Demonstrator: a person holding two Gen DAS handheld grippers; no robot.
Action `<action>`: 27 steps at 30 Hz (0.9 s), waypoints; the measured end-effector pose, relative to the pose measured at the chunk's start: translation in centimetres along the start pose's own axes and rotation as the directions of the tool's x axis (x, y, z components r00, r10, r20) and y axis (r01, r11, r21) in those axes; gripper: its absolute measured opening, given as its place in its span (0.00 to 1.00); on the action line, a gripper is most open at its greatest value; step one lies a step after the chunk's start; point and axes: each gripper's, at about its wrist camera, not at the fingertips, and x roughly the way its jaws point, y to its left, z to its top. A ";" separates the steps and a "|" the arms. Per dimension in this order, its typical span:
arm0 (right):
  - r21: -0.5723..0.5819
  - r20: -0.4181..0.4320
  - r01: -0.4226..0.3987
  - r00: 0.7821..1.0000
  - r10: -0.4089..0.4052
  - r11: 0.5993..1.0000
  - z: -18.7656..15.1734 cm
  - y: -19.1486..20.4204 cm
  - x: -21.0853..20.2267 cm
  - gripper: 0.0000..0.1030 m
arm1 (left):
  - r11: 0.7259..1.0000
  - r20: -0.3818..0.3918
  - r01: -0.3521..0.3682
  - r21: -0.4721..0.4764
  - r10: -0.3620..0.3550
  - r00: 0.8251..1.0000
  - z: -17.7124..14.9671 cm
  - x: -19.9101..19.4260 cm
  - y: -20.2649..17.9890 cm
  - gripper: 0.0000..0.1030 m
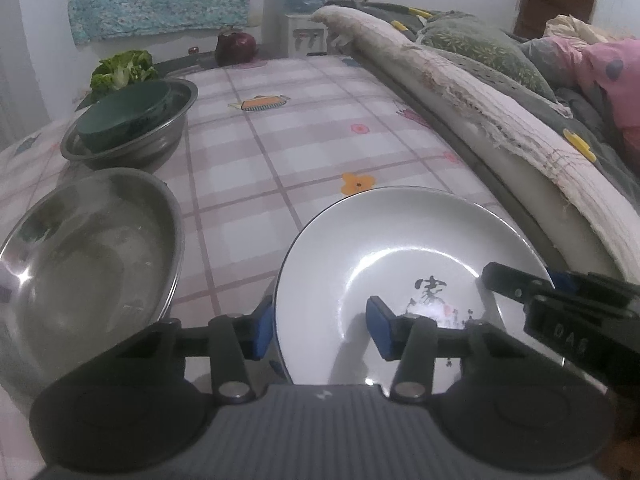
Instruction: Organize plates and bowls
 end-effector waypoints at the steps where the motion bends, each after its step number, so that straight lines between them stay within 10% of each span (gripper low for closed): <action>1: 0.001 -0.001 -0.002 1.000 0.002 1.000 -0.1 -0.1 -0.1 0.26 | 1.000 -0.003 0.004 0.000 -0.004 1.000 -0.1 -0.1 0.1 0.46; 27: -0.006 0.031 0.017 0.999 -0.017 1.000 -1.4 0.7 -1.9 0.27 | 0.999 0.002 -0.032 0.007 0.032 0.999 -0.9 -1.1 -0.7 0.47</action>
